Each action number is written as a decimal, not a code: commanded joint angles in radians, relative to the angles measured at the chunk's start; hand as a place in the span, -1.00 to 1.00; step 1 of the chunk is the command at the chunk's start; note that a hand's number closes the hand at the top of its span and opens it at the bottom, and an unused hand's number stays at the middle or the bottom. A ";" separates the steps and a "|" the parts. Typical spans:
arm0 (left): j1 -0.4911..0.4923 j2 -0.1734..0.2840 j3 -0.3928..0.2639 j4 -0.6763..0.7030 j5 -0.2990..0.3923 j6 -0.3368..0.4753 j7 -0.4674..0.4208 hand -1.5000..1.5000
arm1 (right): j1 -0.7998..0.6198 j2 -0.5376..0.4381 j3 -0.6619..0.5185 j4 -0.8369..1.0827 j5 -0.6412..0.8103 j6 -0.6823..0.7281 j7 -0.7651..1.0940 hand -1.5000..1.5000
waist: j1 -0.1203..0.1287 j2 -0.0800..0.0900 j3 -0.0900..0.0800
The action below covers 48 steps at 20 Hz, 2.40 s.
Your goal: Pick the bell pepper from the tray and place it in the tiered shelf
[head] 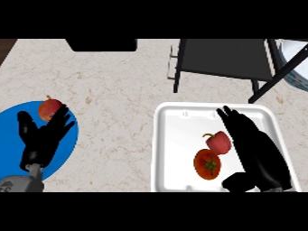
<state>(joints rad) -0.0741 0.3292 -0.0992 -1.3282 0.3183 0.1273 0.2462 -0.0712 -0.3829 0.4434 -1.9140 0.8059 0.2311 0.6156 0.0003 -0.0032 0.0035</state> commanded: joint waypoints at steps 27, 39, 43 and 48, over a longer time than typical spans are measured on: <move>0.015 -0.071 0.126 0.010 -0.098 -0.090 0.023 0.00 | -0.102 0.193 -0.149 0.509 0.242 -0.229 -0.337 -1.00 | 0.002 0.004 -0.003; 0.057 -0.084 0.102 -0.033 -0.122 -0.098 0.028 0.00 | -0.097 0.216 -0.039 0.512 0.287 -0.138 -0.434 1.00 | 0.003 0.003 -0.003; 0.069 -0.078 0.115 -0.086 -0.109 -0.084 0.064 0.00 | -0.070 0.261 -0.038 0.475 0.263 -0.162 -0.450 1.00 | 0.007 0.003 -0.003; 0.016 -0.084 0.104 -0.020 -0.120 -0.102 0.042 0.00 | -0.189 0.377 -0.066 0.513 0.076 -0.067 -0.122 1.00 | 0.031 0.014 -0.003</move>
<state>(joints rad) -0.0478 0.2471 0.0105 -1.3717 0.2053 0.0297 0.2877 -0.2274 -0.1042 0.3673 -1.4621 1.0111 0.1627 0.3259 0.0100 -0.0107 -0.0160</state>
